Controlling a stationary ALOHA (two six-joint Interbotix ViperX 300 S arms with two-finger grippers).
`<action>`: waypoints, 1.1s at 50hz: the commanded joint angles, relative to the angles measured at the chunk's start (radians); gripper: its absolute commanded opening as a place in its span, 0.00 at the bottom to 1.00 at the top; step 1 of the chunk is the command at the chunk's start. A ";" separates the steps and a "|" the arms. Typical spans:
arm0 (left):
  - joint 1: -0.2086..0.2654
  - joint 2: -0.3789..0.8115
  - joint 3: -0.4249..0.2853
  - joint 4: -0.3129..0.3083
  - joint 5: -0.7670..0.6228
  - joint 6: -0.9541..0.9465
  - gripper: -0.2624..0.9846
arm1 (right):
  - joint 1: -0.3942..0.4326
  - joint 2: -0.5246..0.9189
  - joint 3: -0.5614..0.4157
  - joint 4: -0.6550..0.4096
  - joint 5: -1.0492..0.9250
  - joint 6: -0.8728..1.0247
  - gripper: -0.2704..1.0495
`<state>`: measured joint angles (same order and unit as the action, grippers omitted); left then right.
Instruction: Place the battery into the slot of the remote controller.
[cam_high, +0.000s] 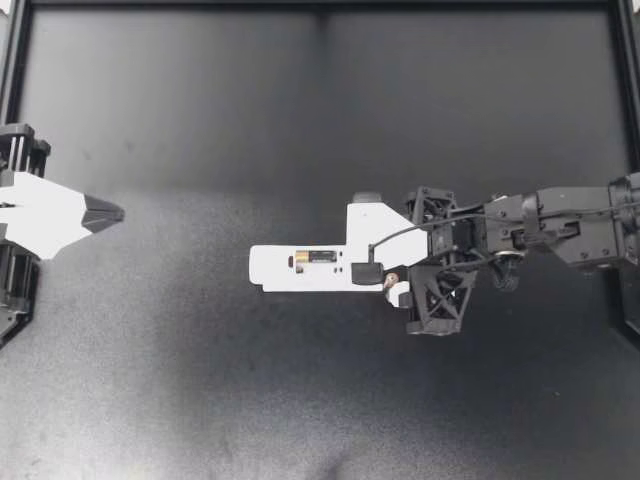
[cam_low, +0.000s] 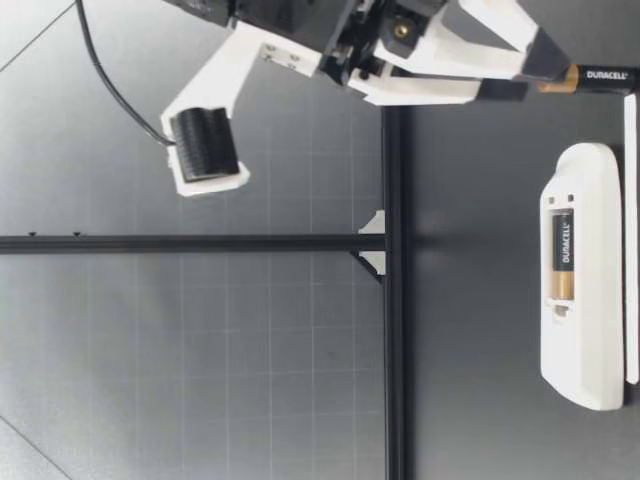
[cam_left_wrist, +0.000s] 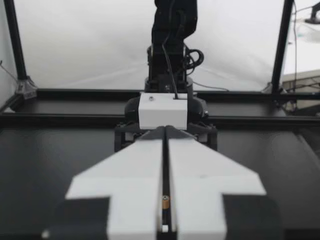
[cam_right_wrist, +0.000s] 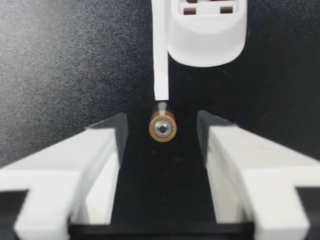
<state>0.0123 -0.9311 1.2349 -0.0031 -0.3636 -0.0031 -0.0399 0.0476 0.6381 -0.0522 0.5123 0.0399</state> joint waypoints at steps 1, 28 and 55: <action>0.003 0.008 -0.011 0.000 -0.008 0.000 0.07 | -0.005 -0.005 -0.020 -0.005 -0.008 0.002 0.60; 0.003 0.008 -0.011 0.000 -0.009 0.000 0.07 | -0.006 0.017 -0.021 -0.023 0.000 0.003 0.44; 0.003 0.063 -0.014 -0.003 0.009 0.000 0.07 | -0.006 -0.048 -0.029 -0.023 0.006 0.002 0.27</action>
<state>0.0138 -0.9097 1.2379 -0.0031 -0.3574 -0.0015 -0.0399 0.0598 0.6274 -0.0752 0.5262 0.0399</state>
